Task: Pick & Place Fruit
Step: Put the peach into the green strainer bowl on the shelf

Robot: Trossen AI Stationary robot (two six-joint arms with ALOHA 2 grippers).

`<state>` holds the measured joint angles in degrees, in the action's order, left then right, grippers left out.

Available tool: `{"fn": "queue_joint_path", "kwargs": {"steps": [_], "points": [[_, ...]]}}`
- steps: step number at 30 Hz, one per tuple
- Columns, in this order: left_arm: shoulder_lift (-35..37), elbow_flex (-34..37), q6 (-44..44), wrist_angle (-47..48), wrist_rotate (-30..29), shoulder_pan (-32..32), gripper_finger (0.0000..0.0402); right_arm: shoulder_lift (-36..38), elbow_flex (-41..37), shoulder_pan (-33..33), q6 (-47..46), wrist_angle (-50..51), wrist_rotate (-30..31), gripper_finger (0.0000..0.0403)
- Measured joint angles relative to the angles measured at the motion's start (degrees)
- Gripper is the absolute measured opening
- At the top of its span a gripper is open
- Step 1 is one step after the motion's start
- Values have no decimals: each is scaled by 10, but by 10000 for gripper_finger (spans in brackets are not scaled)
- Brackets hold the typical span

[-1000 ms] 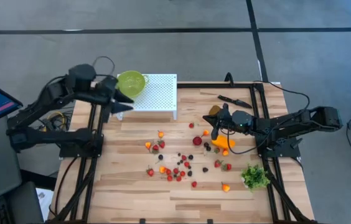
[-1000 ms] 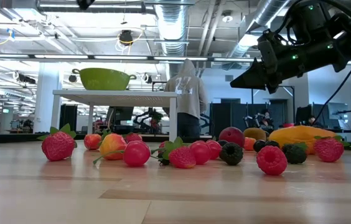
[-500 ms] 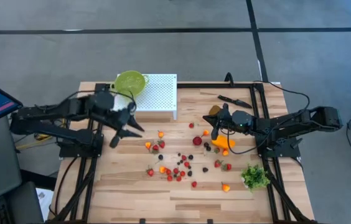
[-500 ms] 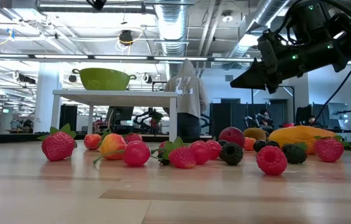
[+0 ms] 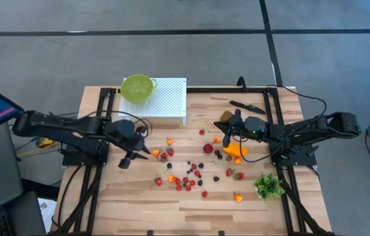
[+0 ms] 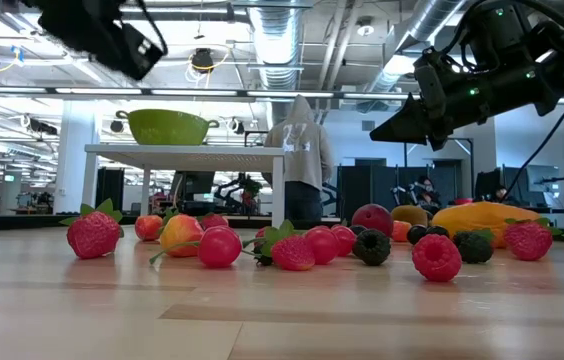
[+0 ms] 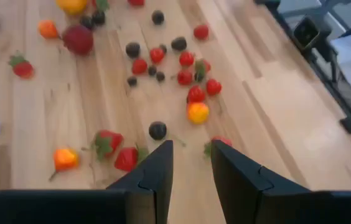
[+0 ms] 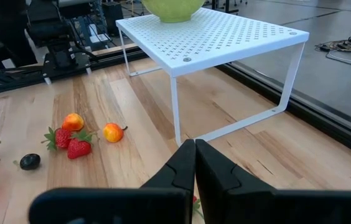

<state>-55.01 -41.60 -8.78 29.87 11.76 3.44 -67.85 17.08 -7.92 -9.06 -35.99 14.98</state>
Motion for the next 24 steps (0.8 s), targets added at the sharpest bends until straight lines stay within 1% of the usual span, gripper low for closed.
{"fn": "queue_joint_path", "kwargs": {"steps": [1, 4, 6, 7, 9, 14, 16, 20, 24], "points": [[-10, 7, 0, -19, -1, 2, 101, 0, 0, 0, 0, 0, 0, 6], [-43, 25, -6, -39, -3, 4, 104, 0, 0, 0, 0, 1, 0, 6], [-72, 25, -20, -47, -5, 4, 113, 0, 0, 0, 0, 0, 0, 6], [-86, 25, -24, -47, -15, 4, 121, 0, 0, 0, 0, 0, 0, 6], [-116, 25, -29, -56, -46, 4, 141, 0, 0, 0, 0, 0, 0, 6], [-176, 25, -30, -67, -147, 4, 194, 0, 0, 0, 0, 0, 0, 6], [-194, 26, -30, -67, -171, 4, 208, 0, 0, 0, 0, 0, 0, 6], [-221, 25, -30, -69, -178, 4, 222, 0, 0, 0, 0, 0, 0, 6], [-236, 25, -29, -68, -178, 4, 225, 0, 0, 0, 0, 0, 0, 6]]}}
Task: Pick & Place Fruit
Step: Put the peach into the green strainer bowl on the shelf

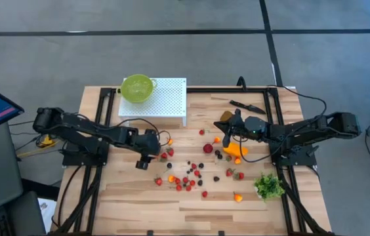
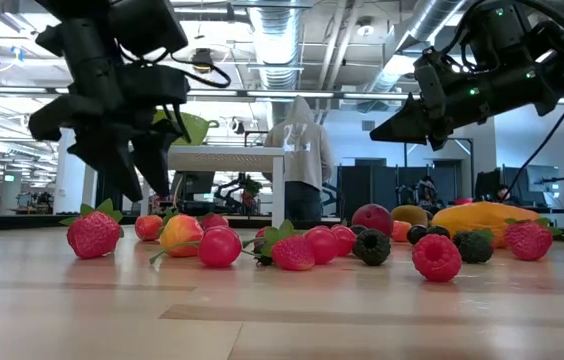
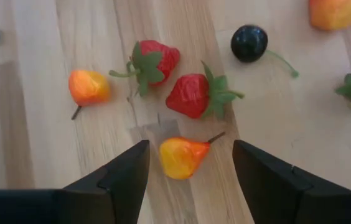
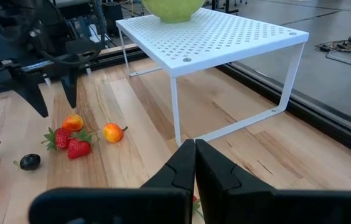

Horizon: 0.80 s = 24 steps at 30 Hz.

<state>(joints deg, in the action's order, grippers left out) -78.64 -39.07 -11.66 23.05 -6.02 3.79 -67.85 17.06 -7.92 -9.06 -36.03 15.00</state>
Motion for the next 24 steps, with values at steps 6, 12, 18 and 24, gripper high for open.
{"fn": "queue_joint_path", "kwargs": {"steps": [6, 12, 18, 24], "points": [[-3, 0, -1, -1, 0, 0, 219, 0, 0, 0, 0, 0, 0, 6], [-3, 0, -1, -2, -12, 0, 212, 0, 0, 0, 0, 0, 0, 6], [-10, 0, 0, -9, -12, 0, 209, 0, 0, 0, 0, 0, 0, 6], [-26, 16, 0, -26, -12, 0, 209, 0, 0, 0, 0, -4, 0, 6]]}}
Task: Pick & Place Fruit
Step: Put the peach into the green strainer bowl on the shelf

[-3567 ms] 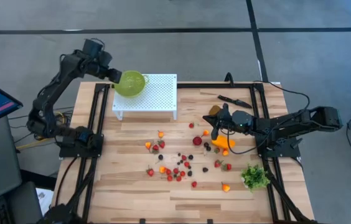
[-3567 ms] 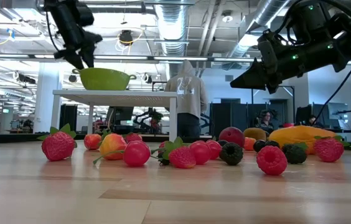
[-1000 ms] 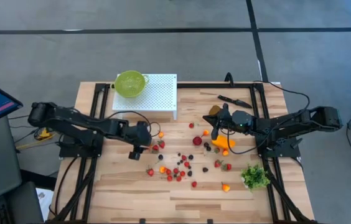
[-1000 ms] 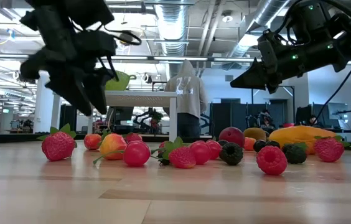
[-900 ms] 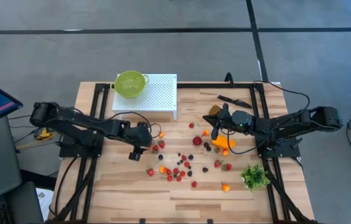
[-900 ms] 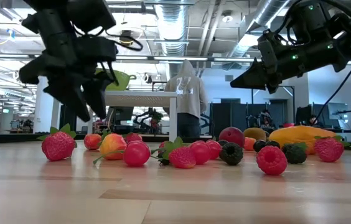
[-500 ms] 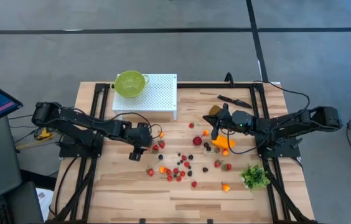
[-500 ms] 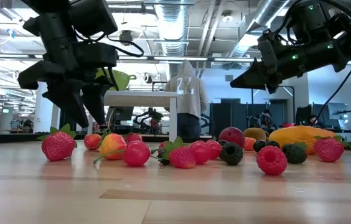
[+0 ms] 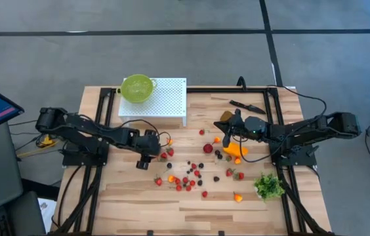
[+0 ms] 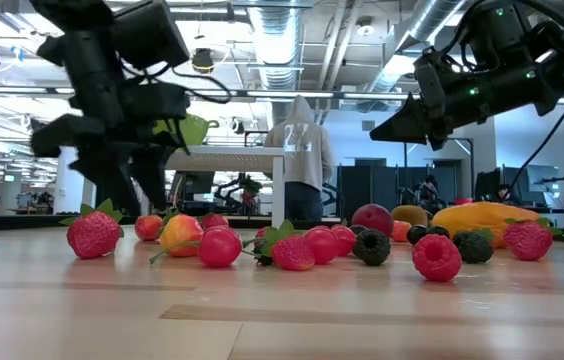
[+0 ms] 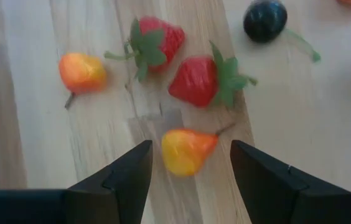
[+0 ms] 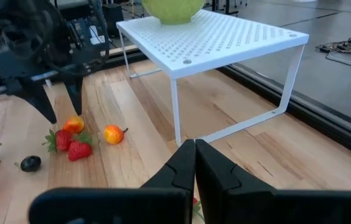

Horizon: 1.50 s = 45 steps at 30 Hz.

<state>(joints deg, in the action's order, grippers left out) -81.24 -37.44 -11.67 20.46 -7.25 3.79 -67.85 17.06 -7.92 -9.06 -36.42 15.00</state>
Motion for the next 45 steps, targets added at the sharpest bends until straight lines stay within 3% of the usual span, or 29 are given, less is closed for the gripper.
{"fn": "queue_joint_path", "kwargs": {"steps": [11, 18, 30, 39, 45], "points": [[-58, 18, 0, -60, 1, 0, 209, 0, 0, 0, 0, 0, 0, 6], [-51, 20, -1, -70, 1, 0, 207, 0, 0, 0, 0, 0, 0, 6], [-47, 20, 1, -69, -1, 0, 128, 0, 0, 0, 0, 0, 0, 6], [-47, 20, 4, -69, 0, 0, 130, 0, 0, 0, 0, 0, 0, 6], [-28, 19, 85, -67, 7, 0, 126, 0, 0, 0, 0, 0, 0, 6]]}}
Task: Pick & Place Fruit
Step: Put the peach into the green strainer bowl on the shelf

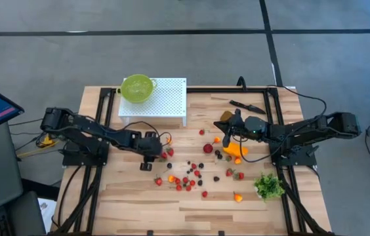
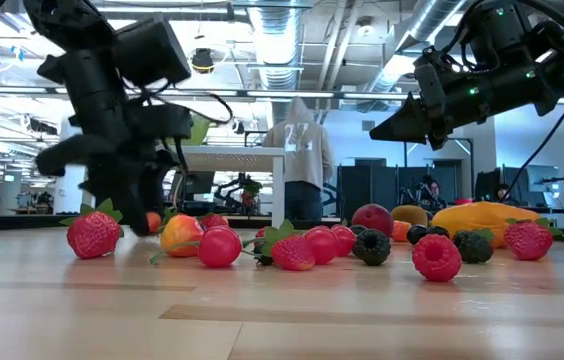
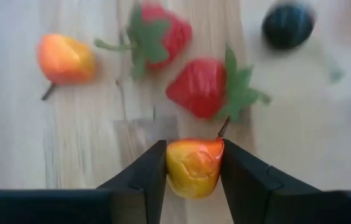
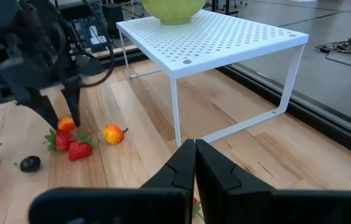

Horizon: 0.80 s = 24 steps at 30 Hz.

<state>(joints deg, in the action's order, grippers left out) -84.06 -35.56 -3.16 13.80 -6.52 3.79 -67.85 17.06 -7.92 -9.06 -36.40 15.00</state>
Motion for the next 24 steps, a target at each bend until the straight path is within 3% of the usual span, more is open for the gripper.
{"fn": "queue_joint_path", "kwargs": {"steps": [9, 17, 24], "points": [[179, -1, 20, -14, -13, 0, 126, 0, 0, 0, 0, 0, 0, 6], [352, -1, -55, -89, -150, -1, 127, 0, 0, 0, 0, 0, 0, 6], [422, -1, -146, -180, -267, -34, 128, 0, 0, 0, 0, 0, 0, 6]]}}
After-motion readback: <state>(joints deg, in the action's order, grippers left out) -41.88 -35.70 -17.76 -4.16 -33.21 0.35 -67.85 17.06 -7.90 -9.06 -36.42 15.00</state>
